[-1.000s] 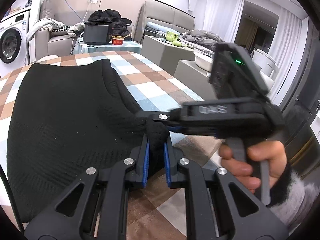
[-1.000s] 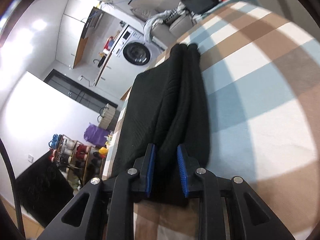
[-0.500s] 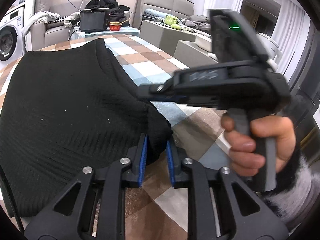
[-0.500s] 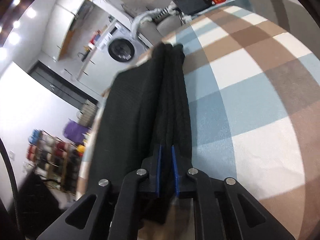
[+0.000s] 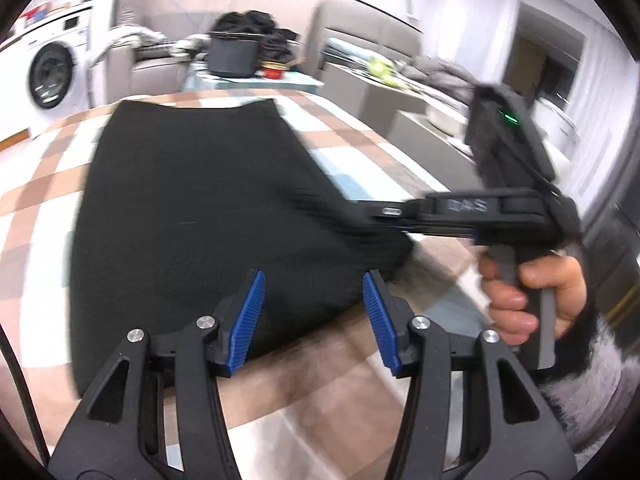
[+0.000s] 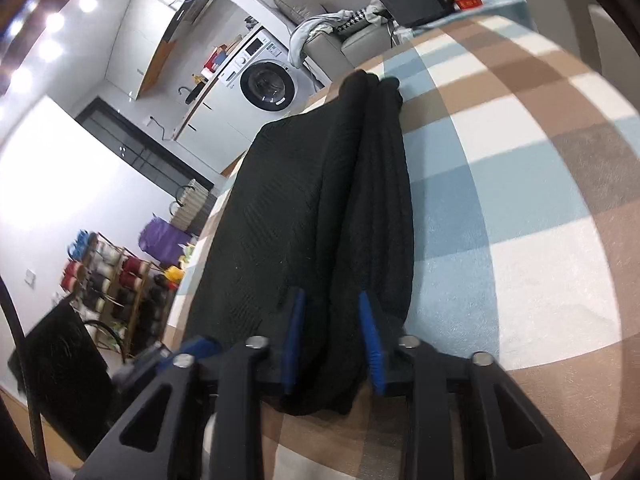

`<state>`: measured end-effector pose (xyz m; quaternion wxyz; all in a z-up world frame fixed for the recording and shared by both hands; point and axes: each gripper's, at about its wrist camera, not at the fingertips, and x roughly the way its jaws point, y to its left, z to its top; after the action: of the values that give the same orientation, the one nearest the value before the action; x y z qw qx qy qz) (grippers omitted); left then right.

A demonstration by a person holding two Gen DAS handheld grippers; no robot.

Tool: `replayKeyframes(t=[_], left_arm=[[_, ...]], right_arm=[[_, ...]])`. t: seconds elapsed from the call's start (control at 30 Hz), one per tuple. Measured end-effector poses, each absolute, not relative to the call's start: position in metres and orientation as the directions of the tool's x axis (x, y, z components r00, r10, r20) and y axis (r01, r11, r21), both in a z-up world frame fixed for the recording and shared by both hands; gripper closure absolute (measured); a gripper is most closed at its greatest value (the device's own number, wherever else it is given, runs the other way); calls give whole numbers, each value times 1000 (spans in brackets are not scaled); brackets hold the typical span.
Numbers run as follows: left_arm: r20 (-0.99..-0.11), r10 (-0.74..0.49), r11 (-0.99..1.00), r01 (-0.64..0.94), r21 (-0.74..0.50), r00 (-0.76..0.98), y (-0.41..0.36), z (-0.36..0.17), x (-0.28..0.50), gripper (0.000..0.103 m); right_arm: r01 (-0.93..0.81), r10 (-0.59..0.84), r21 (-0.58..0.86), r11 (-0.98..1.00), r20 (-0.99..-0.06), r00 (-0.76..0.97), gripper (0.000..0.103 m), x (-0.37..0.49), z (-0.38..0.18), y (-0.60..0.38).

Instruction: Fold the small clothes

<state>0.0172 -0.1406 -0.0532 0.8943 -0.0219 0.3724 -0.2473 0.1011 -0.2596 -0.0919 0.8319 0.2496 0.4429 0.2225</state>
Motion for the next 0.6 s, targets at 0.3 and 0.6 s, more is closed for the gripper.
replayKeyframes(t=[0.3, 0.6], left_arm=[[-676, -280, 960, 215, -181, 682, -51, -57, 29, 54], [-738, -209, 977, 98, -191, 641, -5, -83, 38, 52]], right_arm=[[-164, 545, 555, 816, -644, 537, 77, 87, -79, -259], [-230, 579, 564, 793, -579, 575, 47, 68, -63, -262]])
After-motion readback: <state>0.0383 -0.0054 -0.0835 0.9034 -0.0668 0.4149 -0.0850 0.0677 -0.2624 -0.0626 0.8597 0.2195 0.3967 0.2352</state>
